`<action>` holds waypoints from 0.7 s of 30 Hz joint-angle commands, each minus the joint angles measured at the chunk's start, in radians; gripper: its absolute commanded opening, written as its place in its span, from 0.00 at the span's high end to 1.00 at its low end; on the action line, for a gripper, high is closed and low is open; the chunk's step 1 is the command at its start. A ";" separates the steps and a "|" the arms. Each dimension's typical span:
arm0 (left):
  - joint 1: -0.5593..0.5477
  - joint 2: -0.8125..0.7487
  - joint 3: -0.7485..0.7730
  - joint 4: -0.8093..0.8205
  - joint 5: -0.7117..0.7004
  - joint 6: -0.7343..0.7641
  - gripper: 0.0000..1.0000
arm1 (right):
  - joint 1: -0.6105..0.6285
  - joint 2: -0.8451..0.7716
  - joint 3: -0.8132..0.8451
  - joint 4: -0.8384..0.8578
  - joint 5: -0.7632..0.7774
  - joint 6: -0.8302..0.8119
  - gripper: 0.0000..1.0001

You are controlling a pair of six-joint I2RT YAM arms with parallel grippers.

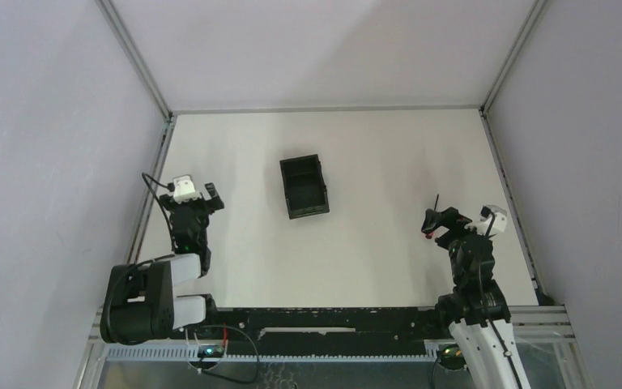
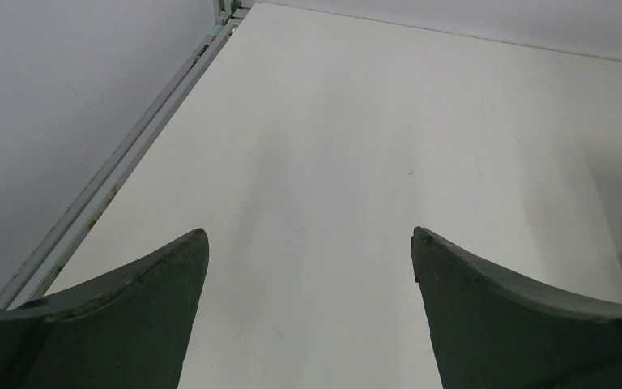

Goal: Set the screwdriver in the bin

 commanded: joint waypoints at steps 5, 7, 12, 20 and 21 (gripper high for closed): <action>-0.004 0.001 0.014 0.040 -0.002 0.016 0.00 | -0.003 0.059 0.170 0.134 -0.032 -0.153 0.00; -0.004 0.001 0.013 0.040 -0.001 0.016 0.00 | -0.001 0.112 0.224 0.180 -0.050 -0.184 0.02; -0.004 0.000 0.014 0.040 -0.002 0.016 0.00 | -0.003 0.426 0.472 0.098 0.008 -0.246 0.00; -0.003 0.001 0.014 0.040 -0.002 0.016 0.00 | -0.063 1.032 0.905 -0.310 -0.023 -0.262 0.00; -0.004 0.001 0.013 0.040 -0.001 0.016 0.00 | -0.088 1.095 0.929 -0.365 -0.050 -0.240 0.00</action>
